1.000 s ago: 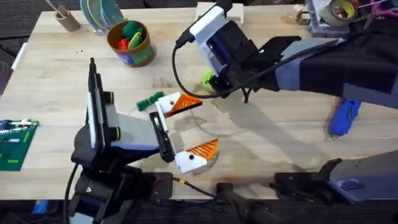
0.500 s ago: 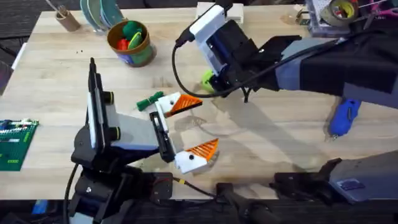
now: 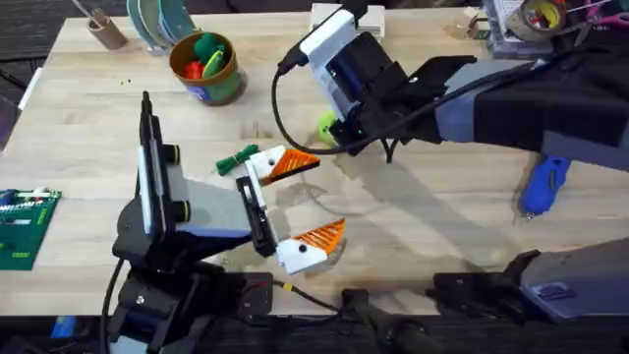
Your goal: Pick up the gripper from the table and insert it into the empty holder that is missing its gripper. Then pick up a screw, insert it into the mounting hole, and use the screwdriver to tighten it. Finally, clean up the table by picking up the vegetable and placing it into the bucket.
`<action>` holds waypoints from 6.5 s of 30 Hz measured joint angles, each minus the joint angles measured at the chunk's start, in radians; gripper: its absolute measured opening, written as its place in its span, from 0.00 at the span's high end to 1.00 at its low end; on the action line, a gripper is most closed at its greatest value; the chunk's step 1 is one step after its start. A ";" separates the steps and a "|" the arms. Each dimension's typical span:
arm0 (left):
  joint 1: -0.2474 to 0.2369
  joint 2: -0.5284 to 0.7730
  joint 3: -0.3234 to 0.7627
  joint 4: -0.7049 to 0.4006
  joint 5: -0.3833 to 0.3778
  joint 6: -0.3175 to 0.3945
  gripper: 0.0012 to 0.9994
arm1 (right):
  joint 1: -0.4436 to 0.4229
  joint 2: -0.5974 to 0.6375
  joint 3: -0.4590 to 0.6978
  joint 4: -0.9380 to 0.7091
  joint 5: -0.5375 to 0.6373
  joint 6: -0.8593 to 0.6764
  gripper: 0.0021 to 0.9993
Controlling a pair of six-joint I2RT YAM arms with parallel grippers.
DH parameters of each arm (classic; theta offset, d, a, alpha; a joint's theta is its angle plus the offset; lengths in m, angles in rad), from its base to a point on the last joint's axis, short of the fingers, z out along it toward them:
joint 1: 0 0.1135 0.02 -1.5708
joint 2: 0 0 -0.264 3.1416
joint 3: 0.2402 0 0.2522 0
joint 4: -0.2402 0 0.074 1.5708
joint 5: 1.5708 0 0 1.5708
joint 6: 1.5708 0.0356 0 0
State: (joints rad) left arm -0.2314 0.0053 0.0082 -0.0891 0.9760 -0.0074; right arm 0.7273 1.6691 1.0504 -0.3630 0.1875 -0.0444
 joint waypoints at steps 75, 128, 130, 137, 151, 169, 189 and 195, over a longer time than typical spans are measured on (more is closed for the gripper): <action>0.000 0.000 0.000 0.000 0.000 0.000 0.01 | 0.000 0.012 0.001 -0.027 -0.054 0.072 0.59; 0.000 0.000 0.000 0.000 0.000 0.000 0.01 | 0.000 0.026 0.009 -0.014 -0.054 0.074 0.69; 0.000 0.000 0.000 0.000 0.000 0.000 0.01 | 0.000 0.026 0.009 -0.015 -0.054 0.074 0.69; 0.000 0.000 0.000 0.000 0.000 0.000 0.01 | 0.000 0.026 0.009 -0.015 -0.054 0.074 0.77; 0.000 0.000 0.000 0.000 0.000 0.000 0.01 | 0.000 0.026 0.009 -0.015 -0.054 0.075 0.96; 0.000 0.000 0.000 0.000 0.000 0.000 0.01 | 0.000 0.012 0.009 -0.017 -0.054 0.074 0.99; 0.000 0.000 0.000 0.000 0.000 0.000 0.01 | 0.000 -0.048 0.304 -0.457 -0.054 0.044 0.99; 0.000 0.000 0.000 0.000 0.000 0.000 0.01 | -0.002 -0.048 0.511 -0.653 -0.089 0.032 0.99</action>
State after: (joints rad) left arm -0.2314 0.0051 0.0082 -0.0895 0.9764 -0.0074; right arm 0.7256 1.6214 1.5619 -1.0156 0.0982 -0.0120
